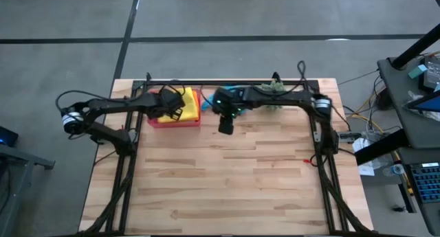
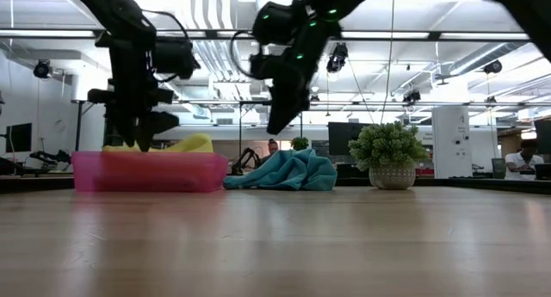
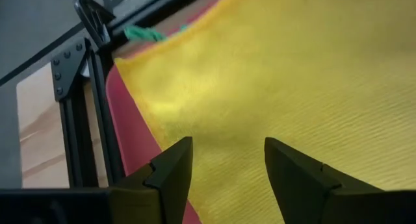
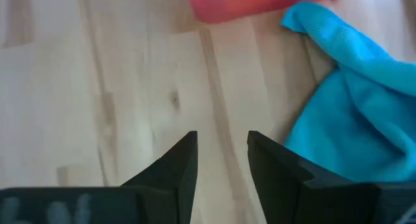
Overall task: Fold microfiber towels
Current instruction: Put the yellow towel into the red bin, then fold the blue towel
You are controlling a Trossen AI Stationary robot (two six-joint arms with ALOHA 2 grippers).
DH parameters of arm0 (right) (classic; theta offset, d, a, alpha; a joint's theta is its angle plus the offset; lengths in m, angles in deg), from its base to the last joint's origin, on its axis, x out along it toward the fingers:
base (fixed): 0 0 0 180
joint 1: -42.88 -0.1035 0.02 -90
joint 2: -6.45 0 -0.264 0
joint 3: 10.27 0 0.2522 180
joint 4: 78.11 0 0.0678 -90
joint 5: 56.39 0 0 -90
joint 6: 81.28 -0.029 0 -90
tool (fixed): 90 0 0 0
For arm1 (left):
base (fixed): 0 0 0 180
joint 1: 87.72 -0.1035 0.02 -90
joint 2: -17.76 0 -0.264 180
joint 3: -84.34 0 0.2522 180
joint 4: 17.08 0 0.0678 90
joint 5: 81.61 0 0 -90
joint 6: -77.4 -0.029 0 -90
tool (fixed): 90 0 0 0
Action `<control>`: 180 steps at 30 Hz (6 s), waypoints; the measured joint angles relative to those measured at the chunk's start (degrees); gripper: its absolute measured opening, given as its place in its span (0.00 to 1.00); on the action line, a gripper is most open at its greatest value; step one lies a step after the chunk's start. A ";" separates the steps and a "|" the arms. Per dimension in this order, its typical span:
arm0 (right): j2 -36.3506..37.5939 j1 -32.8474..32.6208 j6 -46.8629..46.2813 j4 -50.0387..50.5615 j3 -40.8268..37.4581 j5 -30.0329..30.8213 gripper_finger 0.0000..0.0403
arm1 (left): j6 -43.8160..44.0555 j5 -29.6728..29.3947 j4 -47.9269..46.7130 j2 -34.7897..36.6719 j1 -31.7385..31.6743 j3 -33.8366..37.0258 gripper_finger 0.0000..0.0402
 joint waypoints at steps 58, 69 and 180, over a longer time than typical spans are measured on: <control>-19.86 11.97 36.36 -15.15 11.47 -1.27 0.24 | -6.38 -3.52 27.57 7.35 36.29 -4.01 0.44; -12.15 9.22 33.45 -6.54 9.14 -6.02 0.02 | -6.69 -3.71 28.69 7.24 37.98 -4.01 0.44; 30.29 -33.37 -9.05 -28.27 -43.65 19.76 0.66 | -13.47 7.76 53.16 -14.37 53.24 -8.60 0.00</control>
